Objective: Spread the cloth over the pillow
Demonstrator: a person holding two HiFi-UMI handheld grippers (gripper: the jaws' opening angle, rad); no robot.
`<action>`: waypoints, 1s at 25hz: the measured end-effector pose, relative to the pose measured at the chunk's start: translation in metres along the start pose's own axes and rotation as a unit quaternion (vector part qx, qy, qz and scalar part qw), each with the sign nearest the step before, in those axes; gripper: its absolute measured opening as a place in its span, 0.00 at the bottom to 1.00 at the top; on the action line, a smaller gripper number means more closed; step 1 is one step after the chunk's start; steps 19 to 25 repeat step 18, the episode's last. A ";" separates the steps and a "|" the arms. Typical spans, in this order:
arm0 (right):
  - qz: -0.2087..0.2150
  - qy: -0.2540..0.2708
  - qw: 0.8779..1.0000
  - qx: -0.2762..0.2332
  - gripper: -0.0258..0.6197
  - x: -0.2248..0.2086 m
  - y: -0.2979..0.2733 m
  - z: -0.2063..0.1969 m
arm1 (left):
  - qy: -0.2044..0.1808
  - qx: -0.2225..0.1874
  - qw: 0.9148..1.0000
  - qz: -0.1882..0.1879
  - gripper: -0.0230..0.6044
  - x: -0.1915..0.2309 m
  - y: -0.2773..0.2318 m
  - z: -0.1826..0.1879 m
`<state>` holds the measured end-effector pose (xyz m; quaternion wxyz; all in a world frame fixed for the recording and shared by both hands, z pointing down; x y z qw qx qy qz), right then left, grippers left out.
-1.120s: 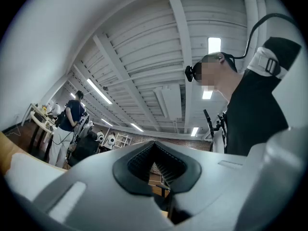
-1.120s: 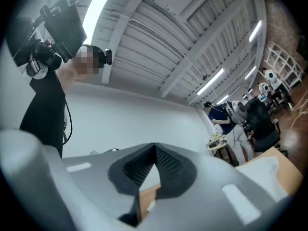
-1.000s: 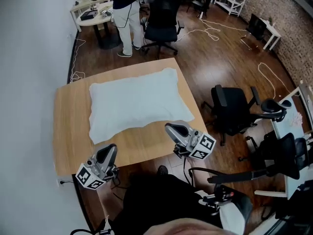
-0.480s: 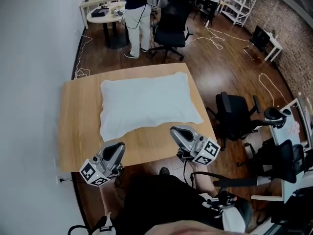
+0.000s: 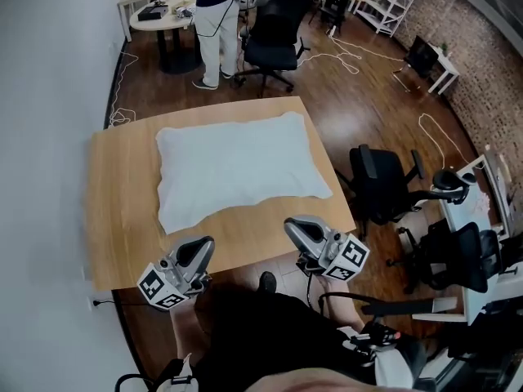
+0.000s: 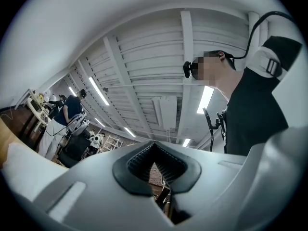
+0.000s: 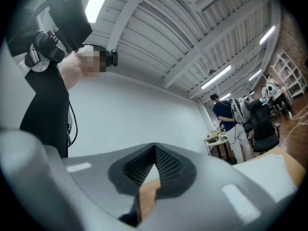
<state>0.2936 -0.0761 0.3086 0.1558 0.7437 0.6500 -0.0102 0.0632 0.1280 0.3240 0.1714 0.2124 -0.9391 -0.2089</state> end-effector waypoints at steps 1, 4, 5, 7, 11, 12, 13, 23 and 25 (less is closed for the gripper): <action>0.000 0.001 1.000 0.000 0.04 -0.001 0.001 0.000 | -0.001 0.001 1.000 -0.002 0.04 0.000 -0.002 -0.001; 0.003 0.003 1.000 -0.007 0.04 -0.004 0.006 0.003 | -0.006 0.006 1.000 -0.008 0.04 -0.003 -0.011 0.000; 0.005 0.004 1.000 -0.011 0.04 -0.005 0.008 0.004 | -0.008 0.009 1.000 -0.008 0.04 -0.005 -0.014 0.000; 0.007 0.005 1.000 -0.019 0.04 -0.009 0.013 0.007 | -0.012 0.015 1.000 -0.009 0.04 -0.009 -0.022 0.000; 0.012 -0.001 0.999 -0.033 0.04 -0.021 0.025 0.010 | -0.020 0.028 0.999 -0.010 0.04 -0.021 -0.040 -0.002; 0.013 -0.003 0.999 -0.035 0.04 -0.025 0.029 0.010 | -0.021 0.031 0.999 -0.011 0.04 -0.024 -0.044 -0.003; 0.013 -0.003 0.999 -0.037 0.04 -0.029 0.032 0.010 | -0.022 0.033 0.999 -0.011 0.04 -0.026 -0.048 -0.005; 0.015 -0.003 0.999 -0.047 0.04 -0.048 0.054 0.017 | -0.027 0.046 0.999 -0.010 0.04 -0.041 -0.071 -0.018; 0.015 -0.003 0.999 -0.047 0.04 -0.048 0.054 0.017 | -0.027 0.046 0.999 -0.010 0.04 -0.041 -0.071 -0.018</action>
Point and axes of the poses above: the fingertips, and each gripper's own axes: y backward along the fingers, x to its left, z out of its top, the point moved 8 cm from there along y, backward along the fingers, and after that the axes turned 1 degree about -z, right-handed, at the moved point
